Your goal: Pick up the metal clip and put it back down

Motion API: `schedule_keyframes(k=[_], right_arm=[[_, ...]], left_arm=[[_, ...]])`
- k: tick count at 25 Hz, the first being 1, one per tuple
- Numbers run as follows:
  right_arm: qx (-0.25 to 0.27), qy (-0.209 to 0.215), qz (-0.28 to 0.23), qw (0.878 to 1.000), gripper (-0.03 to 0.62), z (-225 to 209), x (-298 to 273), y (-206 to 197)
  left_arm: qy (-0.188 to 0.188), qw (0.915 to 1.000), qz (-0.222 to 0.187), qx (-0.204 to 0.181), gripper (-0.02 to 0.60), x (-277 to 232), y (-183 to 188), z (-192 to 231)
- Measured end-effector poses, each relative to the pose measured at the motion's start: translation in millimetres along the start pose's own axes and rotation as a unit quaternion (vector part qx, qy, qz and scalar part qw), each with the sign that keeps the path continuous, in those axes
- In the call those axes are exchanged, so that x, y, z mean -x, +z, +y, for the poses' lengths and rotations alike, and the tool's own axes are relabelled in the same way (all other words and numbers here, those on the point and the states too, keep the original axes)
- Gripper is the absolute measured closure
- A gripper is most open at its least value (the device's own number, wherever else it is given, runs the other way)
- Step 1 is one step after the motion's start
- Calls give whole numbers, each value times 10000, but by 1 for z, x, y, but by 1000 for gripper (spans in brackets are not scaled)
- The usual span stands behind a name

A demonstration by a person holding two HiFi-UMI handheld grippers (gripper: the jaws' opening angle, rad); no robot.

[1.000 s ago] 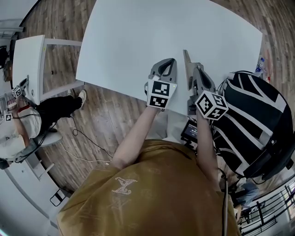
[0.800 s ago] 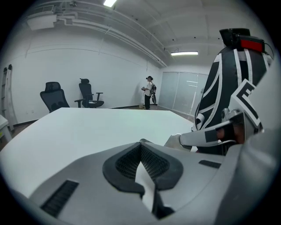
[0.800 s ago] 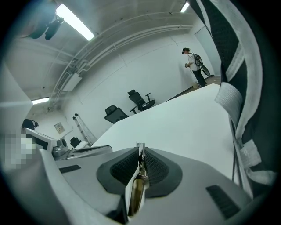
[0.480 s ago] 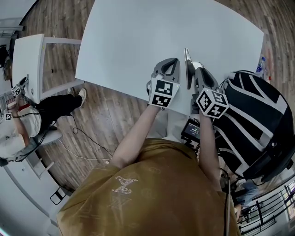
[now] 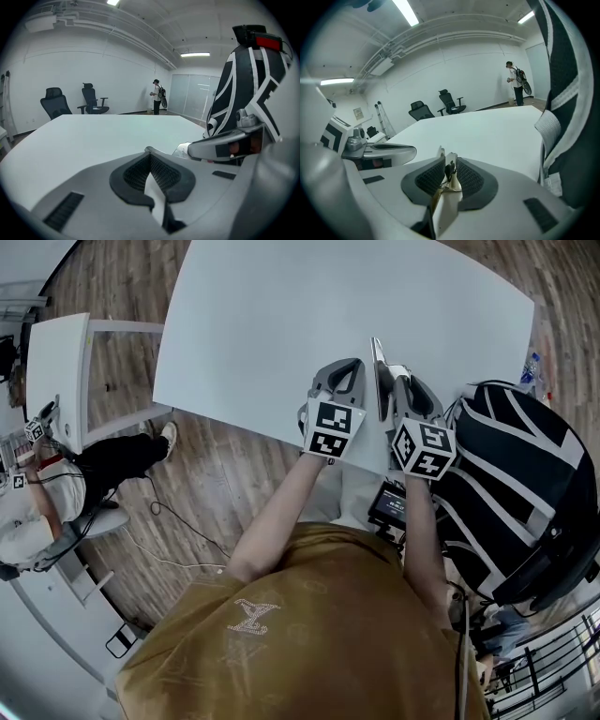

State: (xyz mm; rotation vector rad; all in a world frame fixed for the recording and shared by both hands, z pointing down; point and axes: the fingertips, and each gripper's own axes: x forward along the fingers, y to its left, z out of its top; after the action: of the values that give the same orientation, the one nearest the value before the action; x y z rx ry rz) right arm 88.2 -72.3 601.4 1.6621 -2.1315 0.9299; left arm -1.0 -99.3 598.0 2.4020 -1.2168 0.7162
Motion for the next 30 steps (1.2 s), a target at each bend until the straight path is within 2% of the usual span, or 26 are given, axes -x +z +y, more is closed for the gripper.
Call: schedule_keyframes(k=[8, 15, 20, 30], right_arm=[[636, -237, -2, 9977, 520, 1, 0, 3], [484, -259, -13, 9985, 520, -3, 5, 1], [278, -218, -356, 9987, 520, -3, 14, 14], [643, -311, -956, 9929, 520, 11, 41, 40]], left_arm=[[-42, 10000, -19, 45, 575, 0, 3, -2], [-109, 9998, -111, 78, 575, 5, 9, -3], [-49, 9998, -198, 50, 575, 11, 13, -2], [36, 9986, -523, -3, 575, 35, 31, -5]])
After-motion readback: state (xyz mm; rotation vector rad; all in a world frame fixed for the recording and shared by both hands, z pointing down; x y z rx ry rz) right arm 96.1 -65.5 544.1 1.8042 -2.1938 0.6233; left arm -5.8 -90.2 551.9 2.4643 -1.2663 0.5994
